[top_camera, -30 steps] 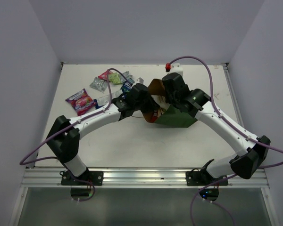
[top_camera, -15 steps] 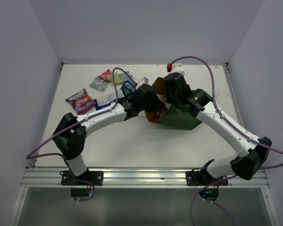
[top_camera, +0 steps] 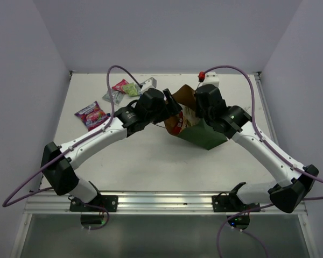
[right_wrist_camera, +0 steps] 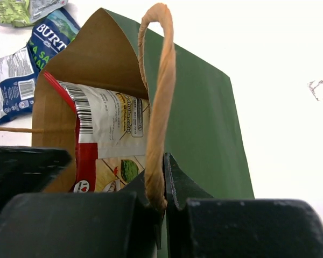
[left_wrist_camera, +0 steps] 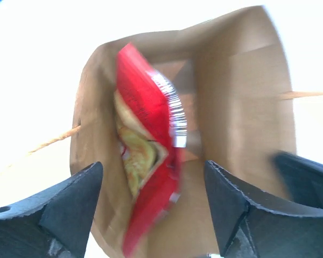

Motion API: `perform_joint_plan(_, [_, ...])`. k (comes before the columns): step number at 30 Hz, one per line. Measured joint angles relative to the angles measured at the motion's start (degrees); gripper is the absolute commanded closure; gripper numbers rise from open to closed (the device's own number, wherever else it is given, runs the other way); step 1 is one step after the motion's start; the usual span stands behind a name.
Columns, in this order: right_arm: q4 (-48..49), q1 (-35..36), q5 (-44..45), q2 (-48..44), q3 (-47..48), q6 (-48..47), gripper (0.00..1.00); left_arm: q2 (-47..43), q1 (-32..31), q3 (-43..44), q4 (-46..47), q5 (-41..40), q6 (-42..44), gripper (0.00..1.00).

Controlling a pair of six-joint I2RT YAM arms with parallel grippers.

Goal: Place the snacks into the paper bag
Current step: Place the snack in the paper bag.

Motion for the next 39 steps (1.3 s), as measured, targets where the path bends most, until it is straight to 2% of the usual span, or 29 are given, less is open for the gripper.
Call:
perform_joint_plan(7, [2.14,0.0,-0.28,-1.2,-2.01,-0.35,1.0,-5.51,0.52,6.88,-6.49,-2.47,4.94,0.18])
perform_joint_plan(13, [3.91,0.02,-1.31,-1.25,-2.97,-0.87,1.0,-6.51,2.36,10.45,-6.36,0.2,9.33,0.25])
perform_joint_plan(19, [4.07,0.02,-1.62,-0.61,-2.99,-0.87,1.0,-0.5,2.56,11.3,-0.79,7.17,10.19,0.32])
perform_joint_plan(26, [3.98,0.02,-1.55,-0.46,-2.99,-0.28,1.0,8.07,2.56,11.3,2.29,11.56,10.21,0.43])
perform_joint_plan(32, [2.67,0.02,-1.14,-0.44,-2.71,0.31,1.0,9.46,2.56,8.9,2.14,11.67,10.99,0.5])
perform_joint_plan(39, [-0.66,-0.02,1.6,-0.44,-1.79,0.2,1.0,9.51,3.08,8.26,-2.6,9.73,13.16,0.54])
